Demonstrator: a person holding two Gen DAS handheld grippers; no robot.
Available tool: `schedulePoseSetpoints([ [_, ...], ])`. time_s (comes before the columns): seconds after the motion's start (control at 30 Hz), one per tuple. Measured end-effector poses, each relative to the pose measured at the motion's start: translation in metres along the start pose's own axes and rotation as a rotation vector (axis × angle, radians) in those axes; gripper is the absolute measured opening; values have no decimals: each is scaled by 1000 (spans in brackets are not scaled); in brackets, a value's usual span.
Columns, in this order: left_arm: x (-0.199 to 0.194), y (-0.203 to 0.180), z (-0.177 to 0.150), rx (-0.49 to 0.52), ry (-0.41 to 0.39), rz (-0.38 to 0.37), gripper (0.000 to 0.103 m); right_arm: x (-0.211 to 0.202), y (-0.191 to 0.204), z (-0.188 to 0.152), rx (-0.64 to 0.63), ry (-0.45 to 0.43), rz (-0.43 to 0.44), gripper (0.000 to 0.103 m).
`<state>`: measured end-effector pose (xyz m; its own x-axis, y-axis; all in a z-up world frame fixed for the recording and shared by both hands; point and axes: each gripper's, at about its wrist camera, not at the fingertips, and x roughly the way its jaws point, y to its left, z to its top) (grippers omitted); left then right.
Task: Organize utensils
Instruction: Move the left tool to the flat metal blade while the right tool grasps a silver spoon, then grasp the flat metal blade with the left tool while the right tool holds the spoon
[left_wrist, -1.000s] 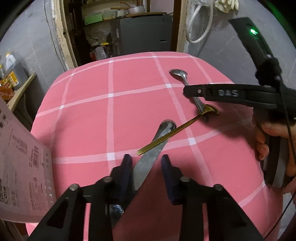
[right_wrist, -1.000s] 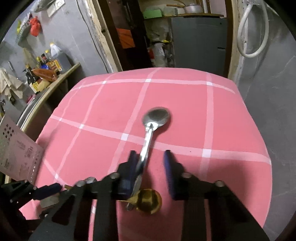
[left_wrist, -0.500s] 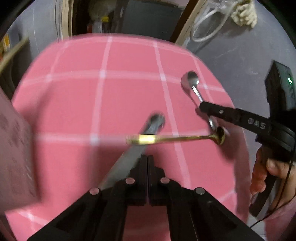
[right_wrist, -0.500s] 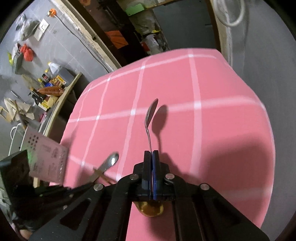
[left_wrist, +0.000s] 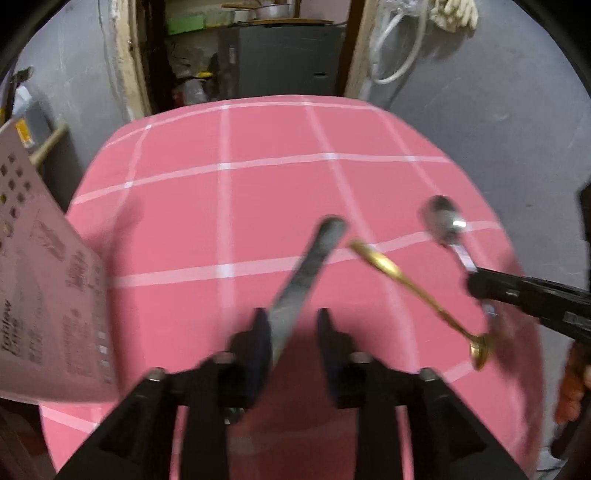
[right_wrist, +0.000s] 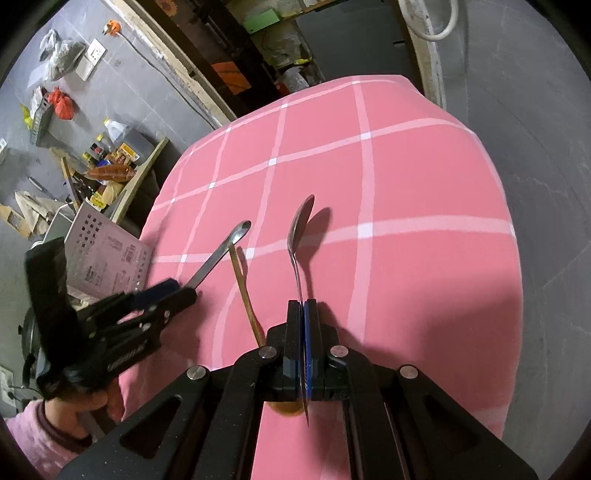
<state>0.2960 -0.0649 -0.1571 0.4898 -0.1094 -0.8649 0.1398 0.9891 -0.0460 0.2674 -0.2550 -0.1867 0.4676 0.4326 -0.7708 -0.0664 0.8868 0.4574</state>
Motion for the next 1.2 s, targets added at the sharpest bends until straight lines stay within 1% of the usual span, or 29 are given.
schedulePoseSetpoints([
  [0.07,4,3,2,4,16,27,43,-2,-4,-4,10,-2,7,2],
  [0.1,6,4,5,8,24,29,44,-2,-4,-5,15,-3,9,2],
  [0.17,9,2,8,48,42,31,44,-3,-5,-9,26,-6,12,2],
  [0.2,8,0,9,50,52,31,44,-3,-5,-9,32,-6,14,2],
  [0.3,9,2,13,32,102,-2,42,-3,-4,-14,38,-7,16,2],
  [0.33,9,2,13,24,113,-19,39,-3,-4,-16,40,-6,18,2],
  [0.37,9,3,14,4,130,-62,39,-4,-4,-17,43,-5,19,2],
  [0.47,9,2,15,-21,166,-151,39,-5,-4,-22,54,2,21,2],
  [0.5,10,3,16,-44,179,-190,39,-5,-4,-24,58,6,20,2],
  [0.6,12,7,17,-101,208,-260,38,-8,-5,-32,62,20,16,2],
  [0.63,13,7,16,-124,225,-294,38,-8,-6,-35,62,24,15,2],
  [0.7,13,0,12,-116,248,-348,37,-8,-6,-38,61,33,20,3],
  [0.73,13,-3,9,-102,253,-352,37,-7,-6,-39,58,37,22,3],
  [0.83,12,-14,9,-24,256,-315,37,-4,-6,-32,38,61,29,3],
  [0.87,11,-22,11,-17,259,-309,37,-3,-6,-30,30,70,29,3],
  [0.93,15,-25,16,-5,263,-303,38,-1,-4,-23,7,82,32,4],
  [1.07,22,-31,27,41,265,-296,39,2,-2,-9,-30,89,52,13],
  [1.2,27,-34,36,80,304,-310,38,6,-1,5,-46,96,75,14],
])
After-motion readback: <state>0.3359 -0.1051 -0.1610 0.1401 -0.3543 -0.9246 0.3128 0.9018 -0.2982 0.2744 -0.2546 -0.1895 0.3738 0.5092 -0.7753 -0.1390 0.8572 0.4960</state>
